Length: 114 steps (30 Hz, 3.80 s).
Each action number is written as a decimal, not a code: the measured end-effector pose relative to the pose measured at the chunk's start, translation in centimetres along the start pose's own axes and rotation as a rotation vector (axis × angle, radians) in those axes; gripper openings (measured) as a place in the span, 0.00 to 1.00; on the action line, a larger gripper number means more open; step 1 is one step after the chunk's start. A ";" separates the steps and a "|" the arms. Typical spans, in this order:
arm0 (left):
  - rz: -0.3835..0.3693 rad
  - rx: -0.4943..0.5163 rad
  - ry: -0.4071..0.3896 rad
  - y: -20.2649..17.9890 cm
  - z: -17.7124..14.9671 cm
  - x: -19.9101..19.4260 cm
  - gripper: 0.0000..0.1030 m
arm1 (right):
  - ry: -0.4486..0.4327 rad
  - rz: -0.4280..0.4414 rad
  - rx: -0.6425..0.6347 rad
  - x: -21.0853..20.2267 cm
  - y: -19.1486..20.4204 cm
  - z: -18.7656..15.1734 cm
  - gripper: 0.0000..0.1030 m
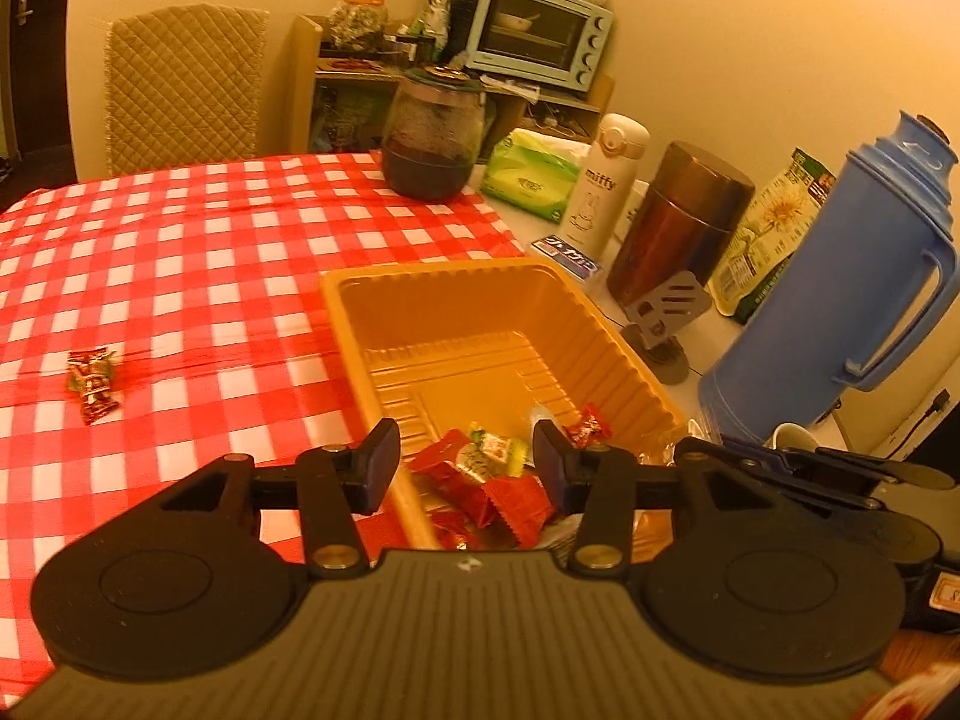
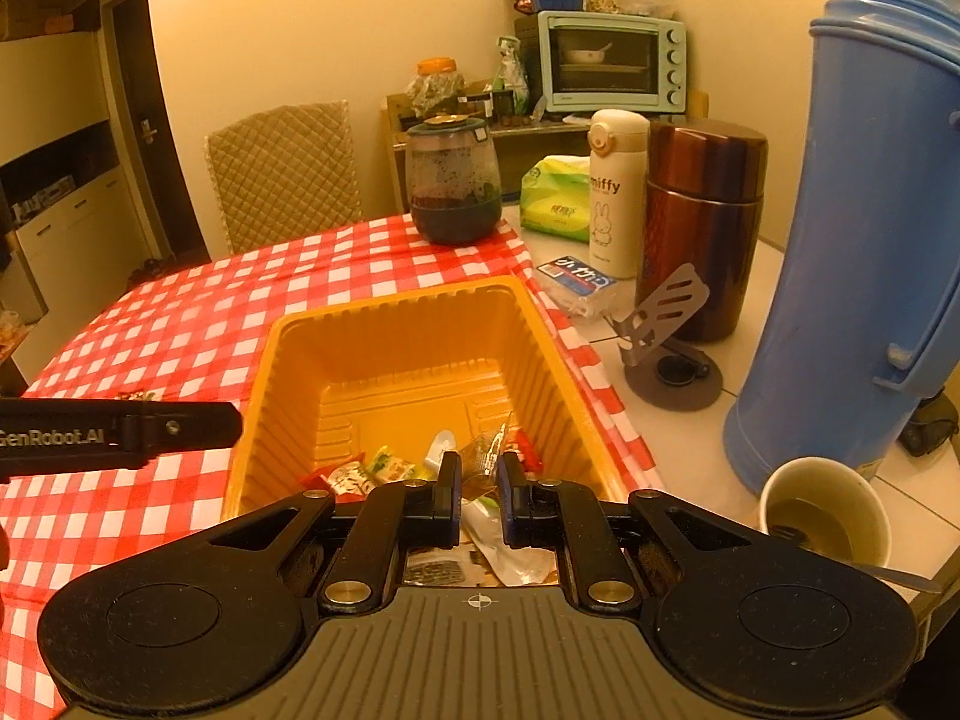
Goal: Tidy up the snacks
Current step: 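Open both grippers to drop the red and clear candies into the orange tray, then withdraw both open grippers from the tray toward the remaining candies, then grasp the red-and-silver wrapped candy with the right gripper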
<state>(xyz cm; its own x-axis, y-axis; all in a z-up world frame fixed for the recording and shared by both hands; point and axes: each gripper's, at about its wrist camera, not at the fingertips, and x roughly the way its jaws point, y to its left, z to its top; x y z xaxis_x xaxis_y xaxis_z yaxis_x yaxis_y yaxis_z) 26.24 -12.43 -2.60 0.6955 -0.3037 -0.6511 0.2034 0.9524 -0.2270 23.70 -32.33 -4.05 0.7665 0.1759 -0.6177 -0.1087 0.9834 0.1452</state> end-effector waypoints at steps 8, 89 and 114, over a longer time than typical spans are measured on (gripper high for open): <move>0.025 -0.024 0.008 1.2 -1.3 -0.8 0.44 | -0.008 0.054 0.000 0.4 0.6 0.3 0.12; 0.390 -0.074 -0.072 24.4 -3.2 -7.6 0.82 | 0.005 0.293 -0.210 7.4 23.1 -0.3 0.76; 0.393 -0.125 -0.028 30.1 -0.7 -0.5 0.82 | 0.116 0.358 -0.269 23.9 29.5 0.1 0.25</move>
<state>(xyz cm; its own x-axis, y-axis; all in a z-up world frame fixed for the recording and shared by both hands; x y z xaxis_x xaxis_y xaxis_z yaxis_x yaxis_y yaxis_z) 31.51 16.35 -9.60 0.7225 0.0847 -0.6862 -0.1655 0.9848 -0.0527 38.83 0.90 -14.47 0.5765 0.4950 -0.6501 -0.5256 0.8338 0.1689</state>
